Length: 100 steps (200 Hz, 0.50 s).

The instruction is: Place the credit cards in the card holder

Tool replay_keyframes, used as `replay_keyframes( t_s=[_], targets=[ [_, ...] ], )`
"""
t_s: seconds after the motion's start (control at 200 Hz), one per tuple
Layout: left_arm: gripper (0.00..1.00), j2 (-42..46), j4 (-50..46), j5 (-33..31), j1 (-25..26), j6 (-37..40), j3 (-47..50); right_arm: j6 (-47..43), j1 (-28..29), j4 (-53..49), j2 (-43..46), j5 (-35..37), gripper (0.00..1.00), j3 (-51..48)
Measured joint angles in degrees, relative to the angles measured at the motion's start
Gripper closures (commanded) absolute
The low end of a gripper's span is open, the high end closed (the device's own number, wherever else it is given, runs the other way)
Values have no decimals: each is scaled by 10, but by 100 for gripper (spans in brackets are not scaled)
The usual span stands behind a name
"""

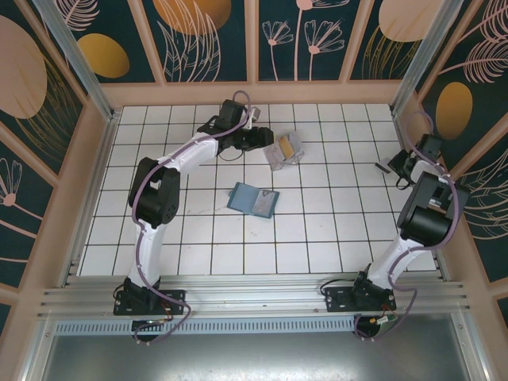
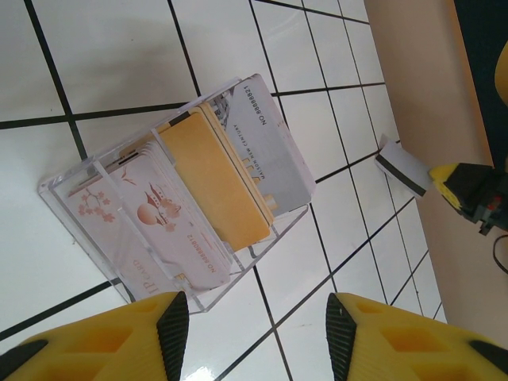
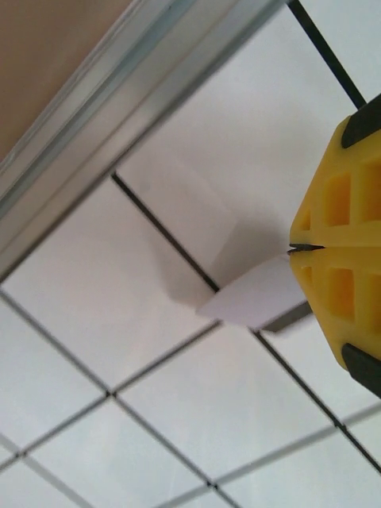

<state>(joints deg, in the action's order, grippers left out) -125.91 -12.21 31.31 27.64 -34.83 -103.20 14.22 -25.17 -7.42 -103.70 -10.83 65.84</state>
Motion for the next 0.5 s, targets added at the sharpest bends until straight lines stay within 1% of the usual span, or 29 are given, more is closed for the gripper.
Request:
replay_keyframes(
  t_s=[0.21,0.37,0.5],
  targets=[
    [48,2,8,4,0,-9,1,18,46,11,38,-15,100,-3],
    [48,23,36,14,0,-23,24,34,72,16,57,-40,100,-3],
    [46,45,78,29,0,-46,58,48,87,17,75,-63,100,-3]
  ],
)
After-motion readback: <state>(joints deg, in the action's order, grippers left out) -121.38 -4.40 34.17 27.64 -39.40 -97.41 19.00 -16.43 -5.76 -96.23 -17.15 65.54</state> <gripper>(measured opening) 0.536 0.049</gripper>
